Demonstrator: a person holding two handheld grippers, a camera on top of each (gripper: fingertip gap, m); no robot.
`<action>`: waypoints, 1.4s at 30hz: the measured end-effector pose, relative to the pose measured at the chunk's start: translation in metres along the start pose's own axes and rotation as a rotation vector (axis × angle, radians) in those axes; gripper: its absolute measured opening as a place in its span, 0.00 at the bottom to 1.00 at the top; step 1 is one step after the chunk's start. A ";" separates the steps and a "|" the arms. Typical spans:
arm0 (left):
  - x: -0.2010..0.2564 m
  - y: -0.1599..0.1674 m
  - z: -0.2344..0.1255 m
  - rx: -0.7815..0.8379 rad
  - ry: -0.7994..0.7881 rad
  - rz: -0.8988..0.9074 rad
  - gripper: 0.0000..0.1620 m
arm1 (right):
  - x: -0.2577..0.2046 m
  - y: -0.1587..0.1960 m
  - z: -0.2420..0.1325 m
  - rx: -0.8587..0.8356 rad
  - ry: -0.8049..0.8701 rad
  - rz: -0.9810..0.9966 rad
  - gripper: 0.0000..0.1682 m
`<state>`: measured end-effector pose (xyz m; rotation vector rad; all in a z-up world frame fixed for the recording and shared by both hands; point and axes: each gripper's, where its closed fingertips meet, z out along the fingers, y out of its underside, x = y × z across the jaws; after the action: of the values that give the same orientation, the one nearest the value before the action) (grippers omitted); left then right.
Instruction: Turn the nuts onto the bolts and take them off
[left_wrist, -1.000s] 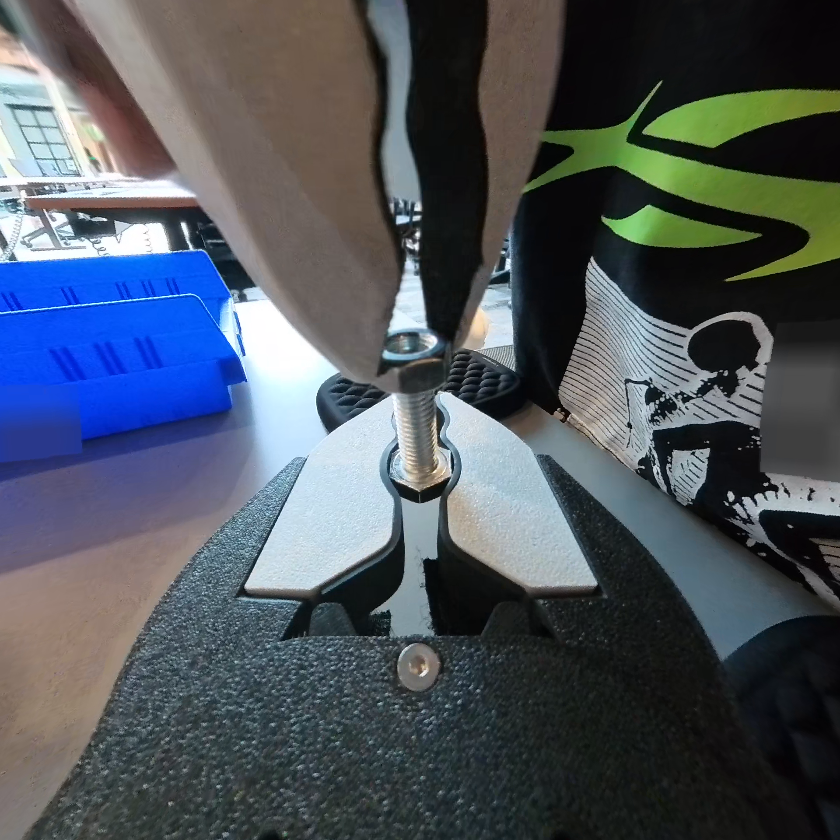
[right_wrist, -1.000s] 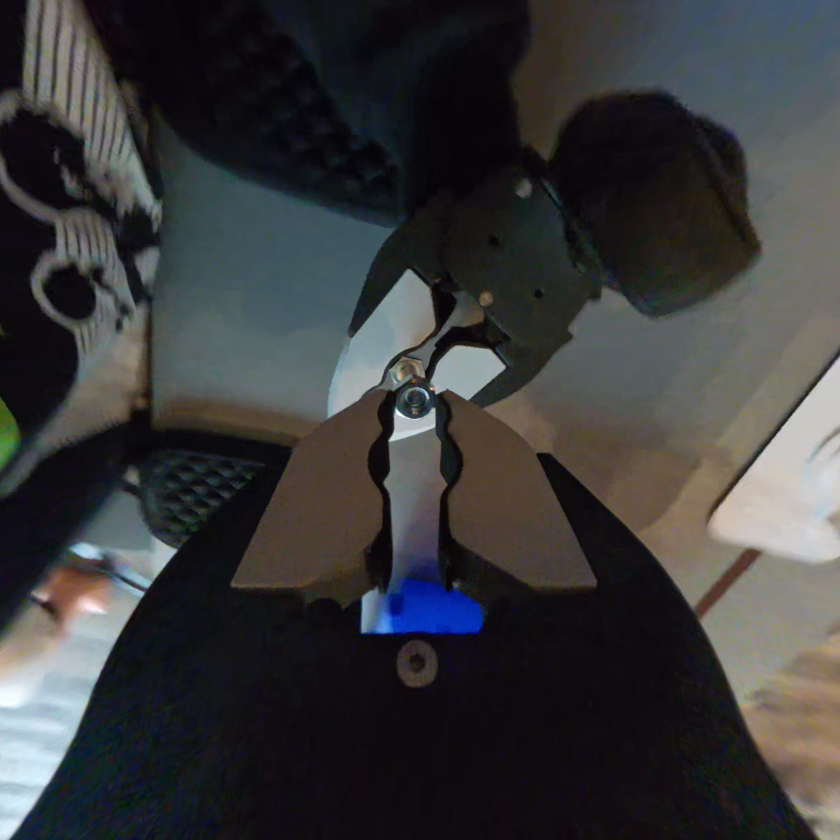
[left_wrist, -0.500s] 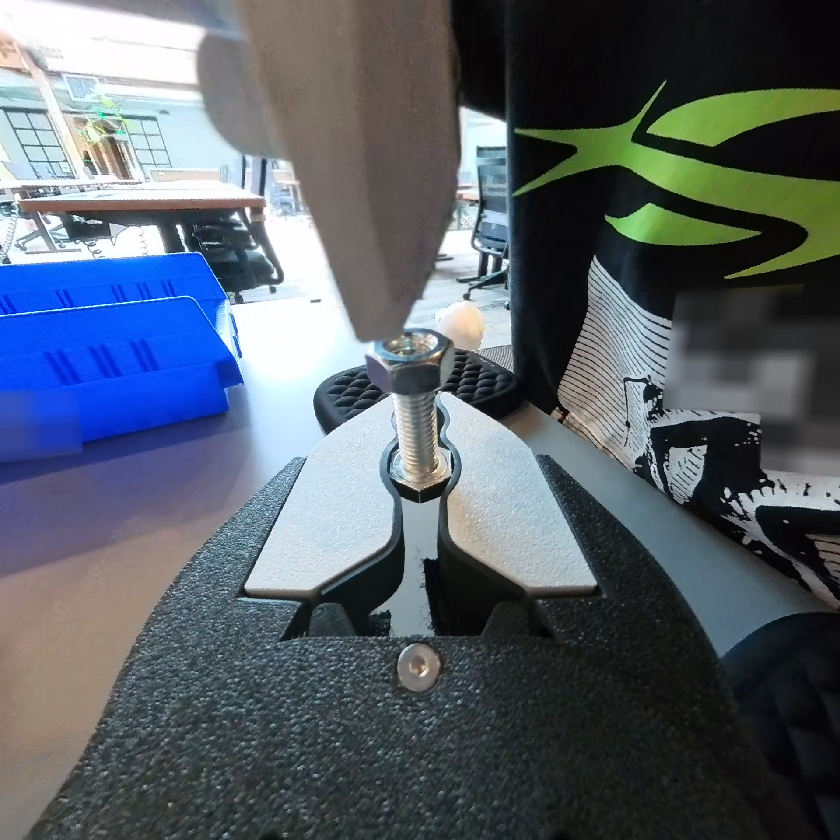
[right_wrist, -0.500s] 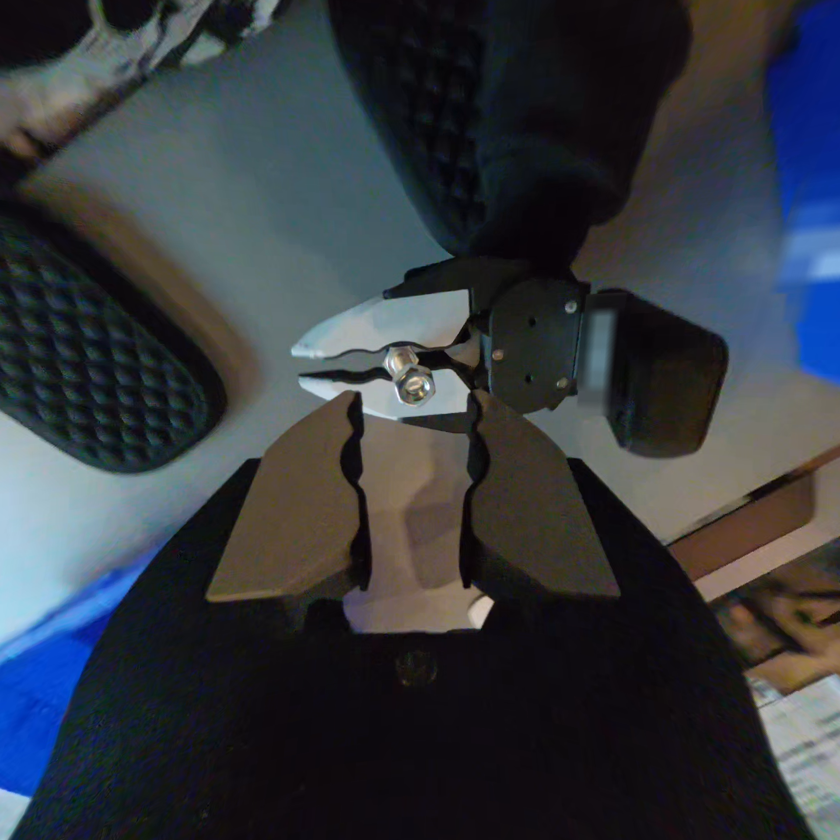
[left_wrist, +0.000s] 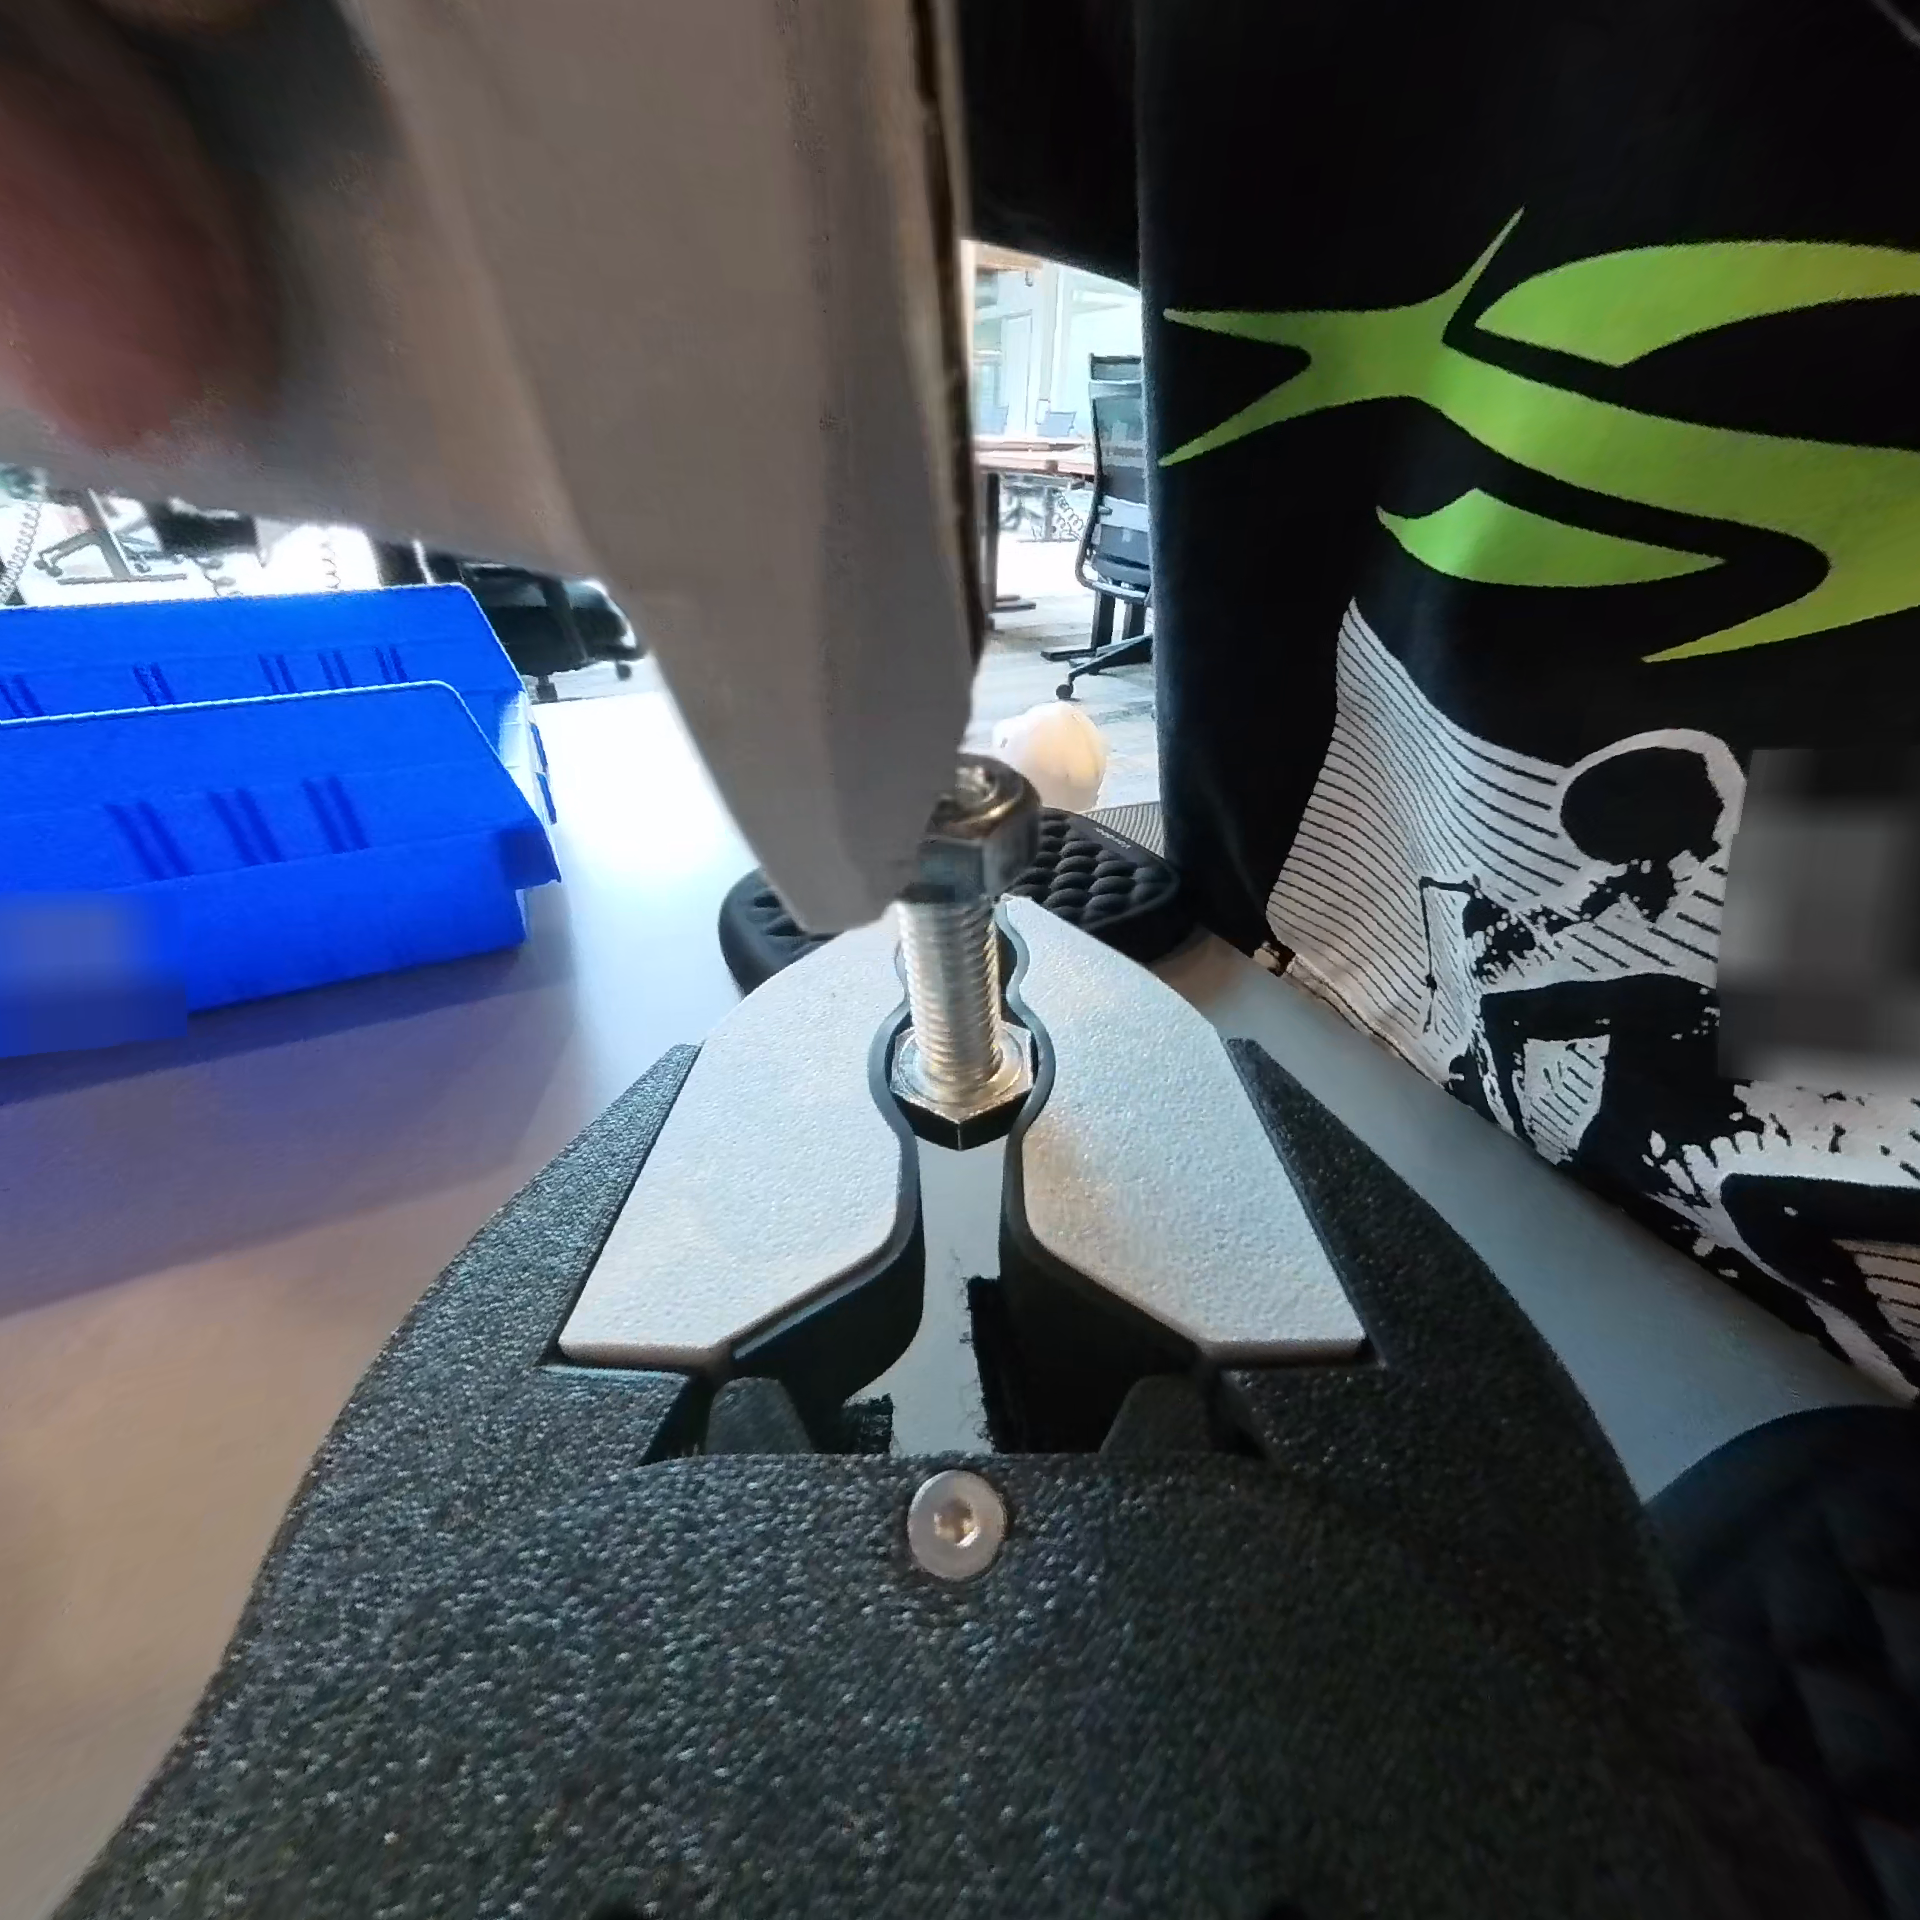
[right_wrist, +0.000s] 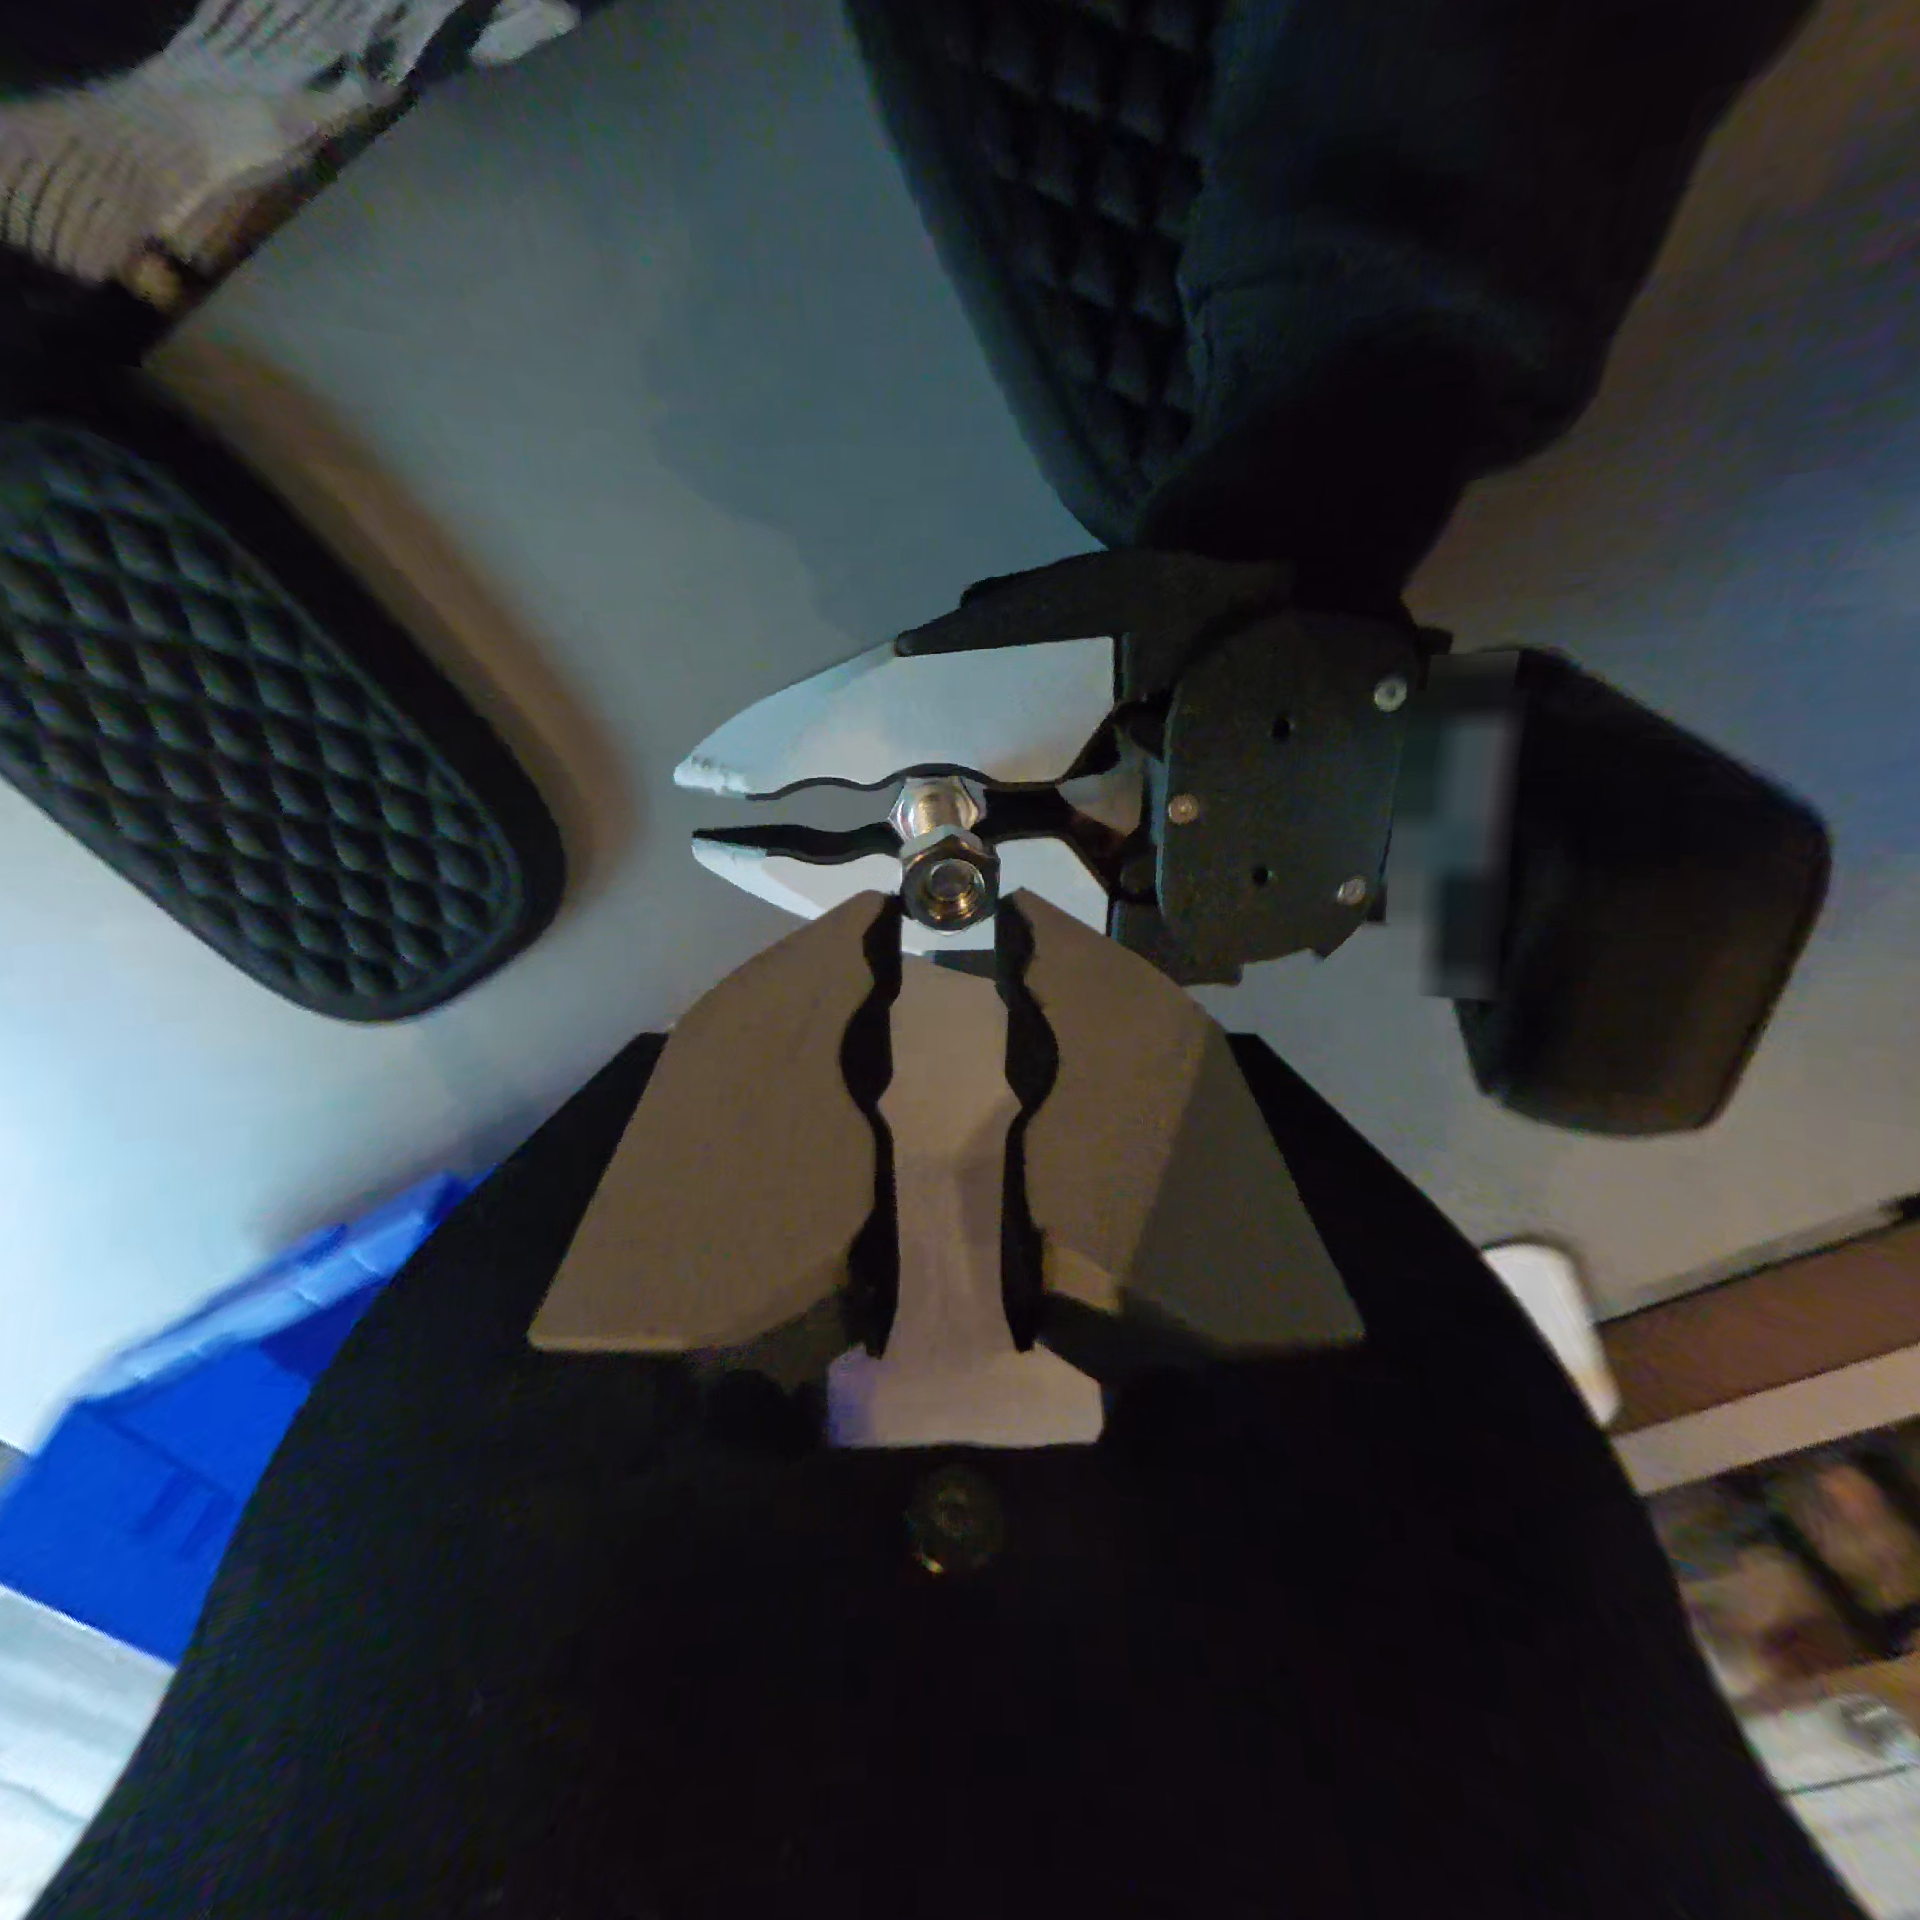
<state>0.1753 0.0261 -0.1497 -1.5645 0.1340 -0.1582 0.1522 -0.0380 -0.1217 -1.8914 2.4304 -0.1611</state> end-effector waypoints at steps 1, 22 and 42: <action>0.000 0.000 0.000 0.000 -0.001 -0.001 0.06 | -0.001 0.000 0.000 -0.006 0.008 0.090 0.10; 0.001 0.001 0.001 -0.006 0.007 0.004 0.06 | -0.005 -0.007 -0.010 0.009 0.121 -0.151 0.26; 0.000 -0.001 0.000 0.006 0.000 -0.005 0.06 | -0.003 -0.005 -0.003 0.007 0.067 0.801 0.11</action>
<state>0.1754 0.0260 -0.1488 -1.5593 0.1300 -0.1621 0.1574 -0.0359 -0.1181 -0.7910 2.9869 -0.1843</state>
